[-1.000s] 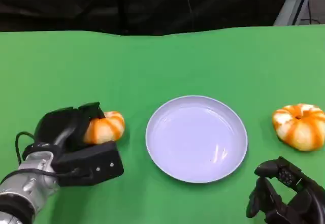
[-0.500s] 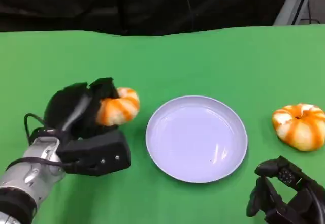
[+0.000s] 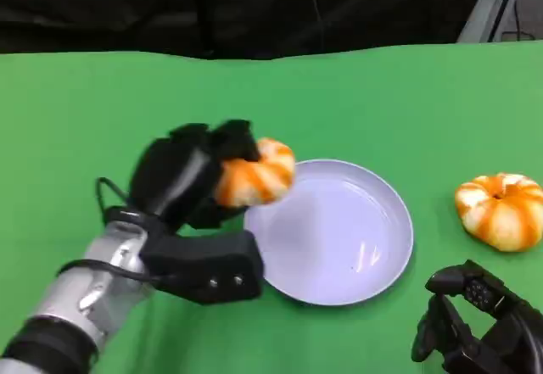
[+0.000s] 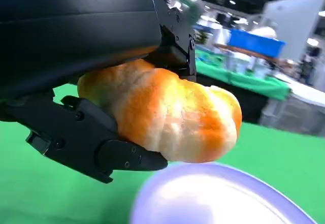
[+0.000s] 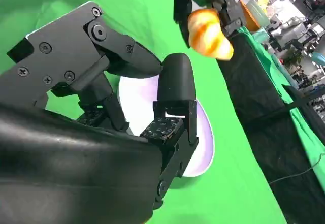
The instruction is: Grasp the bread from the table and place it into the plate.
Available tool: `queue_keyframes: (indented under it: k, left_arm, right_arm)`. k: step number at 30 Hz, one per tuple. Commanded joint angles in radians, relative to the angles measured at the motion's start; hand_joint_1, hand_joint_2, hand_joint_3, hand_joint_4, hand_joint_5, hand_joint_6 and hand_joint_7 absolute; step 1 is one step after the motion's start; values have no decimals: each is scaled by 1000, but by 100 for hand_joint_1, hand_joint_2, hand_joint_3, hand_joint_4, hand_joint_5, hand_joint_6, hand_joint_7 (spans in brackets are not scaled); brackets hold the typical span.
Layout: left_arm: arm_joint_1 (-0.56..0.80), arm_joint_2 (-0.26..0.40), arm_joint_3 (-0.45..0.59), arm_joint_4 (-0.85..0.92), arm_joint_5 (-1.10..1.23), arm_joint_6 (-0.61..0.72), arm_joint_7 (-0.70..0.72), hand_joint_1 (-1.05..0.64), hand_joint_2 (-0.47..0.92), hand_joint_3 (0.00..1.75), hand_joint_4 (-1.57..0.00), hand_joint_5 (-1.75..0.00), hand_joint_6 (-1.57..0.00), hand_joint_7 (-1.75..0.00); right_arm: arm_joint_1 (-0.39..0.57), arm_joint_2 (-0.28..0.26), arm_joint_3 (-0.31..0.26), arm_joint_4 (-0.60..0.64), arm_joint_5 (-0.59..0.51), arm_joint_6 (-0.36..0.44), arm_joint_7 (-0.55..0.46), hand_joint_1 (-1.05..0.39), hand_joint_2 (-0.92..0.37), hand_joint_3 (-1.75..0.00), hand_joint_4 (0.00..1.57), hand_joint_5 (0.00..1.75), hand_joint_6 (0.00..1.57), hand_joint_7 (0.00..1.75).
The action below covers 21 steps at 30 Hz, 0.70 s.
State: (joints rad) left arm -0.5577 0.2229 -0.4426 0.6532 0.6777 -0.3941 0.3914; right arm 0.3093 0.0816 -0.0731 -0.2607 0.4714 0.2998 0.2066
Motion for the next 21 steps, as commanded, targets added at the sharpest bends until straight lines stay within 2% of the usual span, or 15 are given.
queue_keyframes:
  k: [1, 4, 10, 11, 13, 21]
  left_arm:
    - [-9, -40, -27, -1, 29, 17, 0, -6, 70, 67, -72, -175, -63, -174]
    - [-25, -70, -48, 21, 51, 35, 1, -6, 73, 61, -73, -175, -68, -164]
    - [-57, -119, -66, 95, 61, 48, 4, -8, 75, 59, -72, -175, -68, -162]
    - [-66, -134, -70, 126, 60, 47, 10, -5, 76, 56, -73, -175, -65, -169]
    - [-83, -159, -78, 182, 62, 47, 25, -4, 76, 54, -73, -175, -62, -173]
    - [-118, -197, -85, 305, 57, 27, 43, -4, 77, 54, -74, -175, -61, -175]
  right_arm:
    - [4, 0, -5, -12, 2, -5, -15, -15, -53, -106, 86, 171, 86, 136]
    - [9, 1, 1, -13, 0, -13, -13, -15, -53, -106, 86, 171, 85, 136]
    - [14, 6, 10, -10, -6, -27, -9, -16, -54, -105, 84, 173, 84, 137]
    - [14, 8, 11, -8, -6, -31, -9, -16, -54, -105, 84, 174, 84, 138]
    - [13, 13, 13, -7, -3, -34, -11, -15, -54, -106, 84, 174, 84, 139]
    - [18, 23, 25, -10, -17, -42, -20, -16, -53, -107, 86, 173, 85, 137]
